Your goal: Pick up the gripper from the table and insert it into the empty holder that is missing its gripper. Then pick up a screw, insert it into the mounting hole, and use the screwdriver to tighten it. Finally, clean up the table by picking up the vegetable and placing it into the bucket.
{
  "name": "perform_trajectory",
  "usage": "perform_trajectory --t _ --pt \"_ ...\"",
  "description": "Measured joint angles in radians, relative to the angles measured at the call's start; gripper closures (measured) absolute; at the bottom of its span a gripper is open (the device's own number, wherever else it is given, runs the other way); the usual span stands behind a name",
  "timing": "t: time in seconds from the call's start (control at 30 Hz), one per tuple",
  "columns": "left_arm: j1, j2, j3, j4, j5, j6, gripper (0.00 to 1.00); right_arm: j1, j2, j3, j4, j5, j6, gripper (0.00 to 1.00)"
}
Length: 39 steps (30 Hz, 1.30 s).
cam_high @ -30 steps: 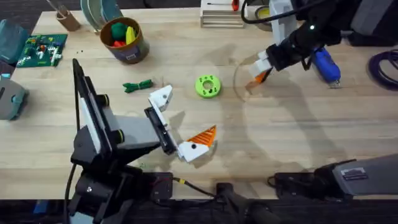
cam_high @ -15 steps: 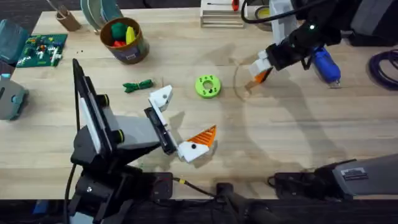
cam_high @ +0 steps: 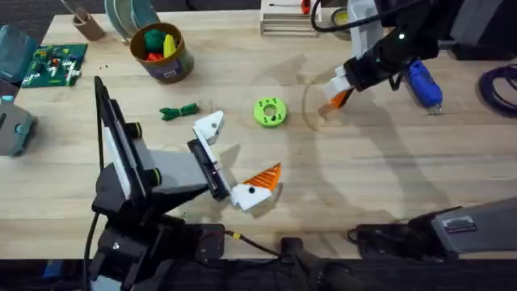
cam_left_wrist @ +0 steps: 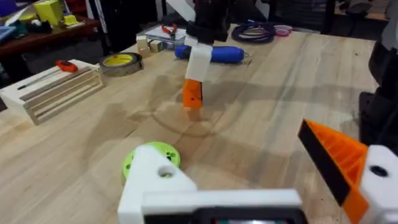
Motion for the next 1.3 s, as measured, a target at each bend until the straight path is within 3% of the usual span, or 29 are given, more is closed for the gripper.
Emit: perform_trajectory --t 0.4,0.57,0.67,1.07,1.3 --pt "0.0 0.0 0.0 0.0 0.0 0.0 0.007 0.0 0.0 0.0 -0.019 0.0 0.0 0.491" --pt "0.0 0.0 0.0 0.0 0.0 0.0 0.007 0.0 0.0 0.0 -0.02 0.0 -0.001 0.719" --pt "0.0 0.0 0.0 0.0 0.0 0.0 0.007 0.0 0.0 0.001 -0.019 0.001 -0.002 0.973" --pt "0.0 0.0 0.0 0.0 0.0 0.0 0.007 0.0 -0.012 0.002 -0.025 0.003 -0.003 0.994" --pt "0.0 0.0 0.0 0.0 0.0 0.0 0.007 0.0 -0.141 0.002 -0.026 0.003 -0.003 0.994"
